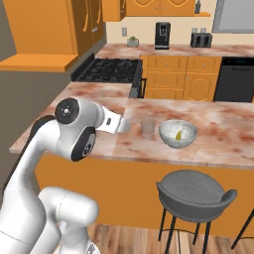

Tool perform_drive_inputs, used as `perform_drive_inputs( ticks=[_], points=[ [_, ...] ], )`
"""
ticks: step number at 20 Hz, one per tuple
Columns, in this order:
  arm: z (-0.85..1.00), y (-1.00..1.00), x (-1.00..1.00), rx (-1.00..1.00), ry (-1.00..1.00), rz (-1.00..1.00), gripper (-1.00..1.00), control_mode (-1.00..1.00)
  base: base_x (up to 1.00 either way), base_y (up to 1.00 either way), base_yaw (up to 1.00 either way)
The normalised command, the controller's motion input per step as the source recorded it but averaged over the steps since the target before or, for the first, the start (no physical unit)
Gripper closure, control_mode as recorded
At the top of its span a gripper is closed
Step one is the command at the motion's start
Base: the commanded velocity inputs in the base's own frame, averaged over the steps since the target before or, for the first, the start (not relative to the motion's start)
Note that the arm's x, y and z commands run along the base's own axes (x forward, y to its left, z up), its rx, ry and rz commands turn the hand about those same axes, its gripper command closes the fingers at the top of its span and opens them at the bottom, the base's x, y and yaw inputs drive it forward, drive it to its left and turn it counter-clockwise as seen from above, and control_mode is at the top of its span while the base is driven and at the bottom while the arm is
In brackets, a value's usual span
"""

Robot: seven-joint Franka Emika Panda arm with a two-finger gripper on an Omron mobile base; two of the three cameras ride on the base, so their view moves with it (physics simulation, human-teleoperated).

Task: There is a bowl on the dining counter. Grab a lemon wedge from the fridge and place it in the bowl. Then get the liquor bottle and glass cup from the cabinet and place them next to the bowl.

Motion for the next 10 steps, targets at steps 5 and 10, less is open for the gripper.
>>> perform_drive_inputs(
  ticks=[5, 10],
  points=[
    [0.15, 0.49, -0.63, 0.13, 0.0, -0.03, -1.0, -1.0, 0.0, 0.0, 0.0],
    [0.0, 0.54, -0.14, -0.01, 0.02, 0.0, -1.0, -1.0, 0.0, 0.0, 0.0]
  ],
)
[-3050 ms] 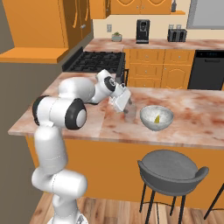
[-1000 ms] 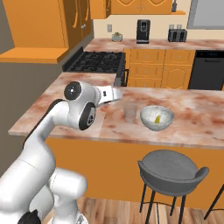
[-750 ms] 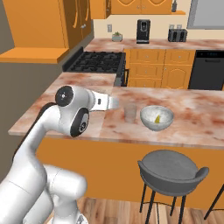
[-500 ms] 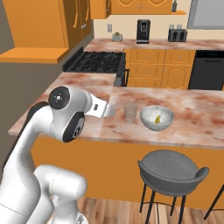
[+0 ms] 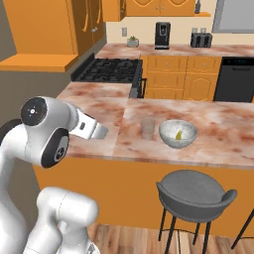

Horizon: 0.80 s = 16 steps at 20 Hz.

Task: There is a bowl on the dining counter. Grab a lemon wedge from the fridge and place it in the bowl. Then get the liquor bottle and glass cup from the cabinet and place them next to the bowl.

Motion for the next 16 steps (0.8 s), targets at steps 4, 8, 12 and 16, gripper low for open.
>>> perform_drive_inputs(
  ticks=[4, 8, 12, 16],
  points=[
    [-0.02, 0.1, 0.02, 0.0, 0.03, 0.02, -1.0, -1.0, 0.0, 0.0, 0.0],
    [-0.01, 0.0, 0.0, 0.0, 0.0, 0.0, -1.0, 1.0, -0.28, -0.34, -0.01],
    [0.0, 0.0, 0.0, 0.0, 0.0, 0.0, -1.0, 1.0, -0.56, -0.97, 0.0],
    [0.0, 0.0, 0.0, 0.0, 0.0, 0.0, -1.0, 1.0, -0.5, -1.0, 0.0]
  ],
)
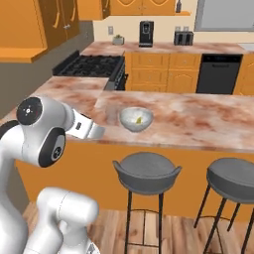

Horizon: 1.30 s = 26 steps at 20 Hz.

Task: There is a bowl on the dining counter. Grab a lemon wedge from the fridge and place it in the bowl. Then get the liquor bottle and glass cup from the cabinet and place them next to the bowl.

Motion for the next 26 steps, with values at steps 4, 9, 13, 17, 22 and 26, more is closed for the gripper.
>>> perform_drive_inputs(
  ticks=[4, 9, 13, 17, 22, 26],
  points=[
    [0.0, 0.0, 0.0, 0.0, 0.0, 0.0, -1.0, 1.0, -0.33, -1.0, 0.01],
    [0.0, 0.0, 0.0, 0.0, 0.0, 0.0, -1.0, 1.0, -0.21, -1.0, 0.03],
    [0.0, 0.0, 0.0, 0.0, 0.0, 0.0, -1.0, 1.0, -0.05, -1.0, 0.04],
    [0.0, 0.0, 0.0, 0.0, 0.0, 0.0, -1.0, 1.0, 0.0, -1.0, 0.04],
    [0.0, 0.0, 0.0, 0.0, 0.0, 0.0, -1.0, 1.0, 0.0, -1.0, 0.05],
    [0.0, 0.0, 0.0, 0.0, 0.0, 0.0, -1.0, 1.0, 0.0, -1.0, 0.05]
  ],
)
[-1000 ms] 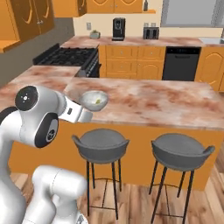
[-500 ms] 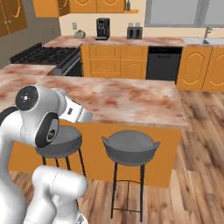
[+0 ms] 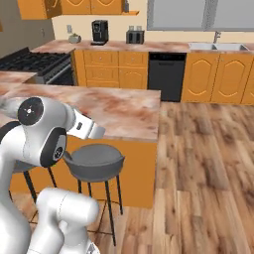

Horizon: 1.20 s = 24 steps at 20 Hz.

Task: There is a bowl on the dining counter. Grab a lemon wedge from the fridge and place it in the bowl. Then get the liquor bottle and glass cup from the cabinet and place them next to the bowl.

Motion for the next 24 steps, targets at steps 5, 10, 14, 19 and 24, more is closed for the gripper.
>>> perform_drive_inputs(
  ticks=[5, 10, 14, 19, 24],
  points=[
    [0.0, 0.0, 0.0, 0.0, 0.0, 0.0, -1.0, 1.0, 0.11, -1.0, 0.07],
    [0.0, 0.0, 0.0, 0.0, 0.0, 0.0, -1.0, 1.0, 0.35, -1.0, 0.09],
    [0.0, 0.0, 0.0, 0.0, 0.0, 0.0, -1.0, 1.0, 0.53, -1.0, 0.11],
    [0.0, 0.0, 0.0, 0.0, 0.0, 0.0, -1.0, 1.0, 0.96, -0.92, 0.12],
    [0.0, 0.0, 0.0, 0.0, 0.0, 0.0, -1.0, 1.0, 1.0, -0.8, 0.15]
  ],
)
